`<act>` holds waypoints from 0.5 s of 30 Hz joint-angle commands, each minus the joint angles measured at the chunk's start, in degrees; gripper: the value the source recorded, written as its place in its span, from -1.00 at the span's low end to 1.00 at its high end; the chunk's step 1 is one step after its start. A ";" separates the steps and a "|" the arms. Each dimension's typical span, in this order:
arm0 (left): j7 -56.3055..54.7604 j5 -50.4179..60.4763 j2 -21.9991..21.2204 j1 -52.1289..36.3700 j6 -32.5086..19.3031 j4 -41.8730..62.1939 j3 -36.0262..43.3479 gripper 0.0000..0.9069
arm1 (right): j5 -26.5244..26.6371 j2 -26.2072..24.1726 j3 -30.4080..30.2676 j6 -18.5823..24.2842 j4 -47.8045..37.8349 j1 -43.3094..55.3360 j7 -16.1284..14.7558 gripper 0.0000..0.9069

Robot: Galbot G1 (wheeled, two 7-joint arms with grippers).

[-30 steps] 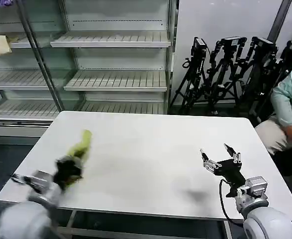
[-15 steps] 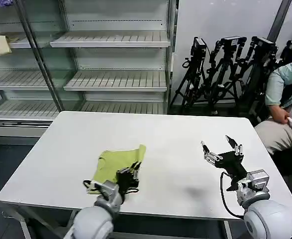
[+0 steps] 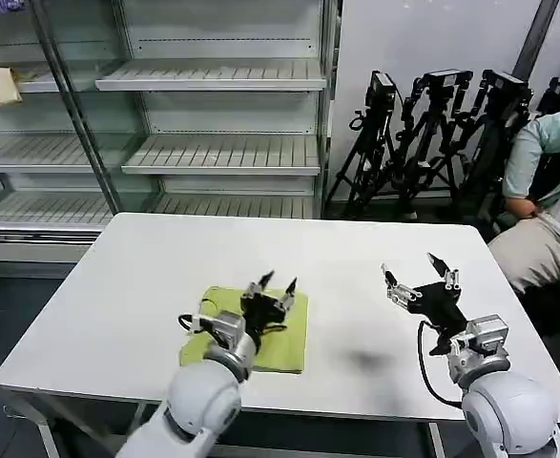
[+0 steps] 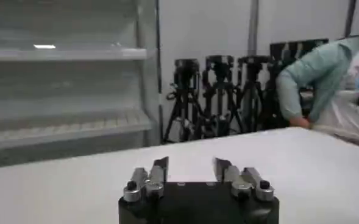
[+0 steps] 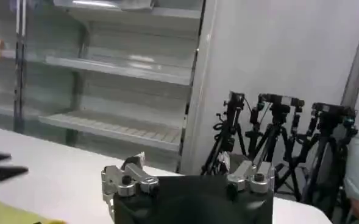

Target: Fold and organize the clothes.

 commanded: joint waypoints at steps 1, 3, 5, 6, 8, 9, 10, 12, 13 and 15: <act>13.67 6.89 15.26 2.78 -12.66 6.63 -25.67 1.00 | -2.66 0.45 -0.61 3.76 -6.42 1.97 -0.65 1.00; 16.73 7.15 17.31 5.37 -14.96 8.11 -30.83 1.00 | -2.62 0.89 -1.17 4.52 -7.41 2.21 -0.68 1.00; 19.03 7.13 18.05 7.30 -17.01 8.54 -33.23 1.00 | -4.42 1.65 -2.65 5.81 -8.35 2.84 0.22 1.00; 20.58 7.49 18.29 7.95 -19.08 9.13 -34.84 1.00 | -4.95 2.05 -3.27 5.76 -8.44 3.00 0.27 1.00; 21.85 8.23 18.53 8.77 -19.87 10.12 -36.07 1.00 | -6.52 2.45 -4.64 5.98 -8.19 2.99 0.16 1.00; 21.78 7.98 18.51 9.00 -20.09 10.44 -36.15 1.00 | -6.97 2.74 -5.06 6.35 -8.15 3.04 0.13 1.00; 21.82 7.99 18.39 9.35 -20.15 10.43 -36.20 1.00 | -7.02 3.03 -5.35 6.44 -8.06 3.15 0.06 1.00; 21.65 7.84 17.93 10.02 -20.03 9.82 -35.98 1.00 | -7.02 3.40 -5.77 6.56 -8.19 3.47 0.16 1.00; 21.59 7.74 17.74 10.27 -20.03 9.50 -35.80 1.00 | -7.09 3.51 -5.95 6.94 -8.41 3.58 0.21 1.00; 21.54 7.59 17.50 10.63 -20.20 8.66 -35.27 1.00 | -7.91 3.70 -6.17 7.49 -8.83 3.75 0.10 1.00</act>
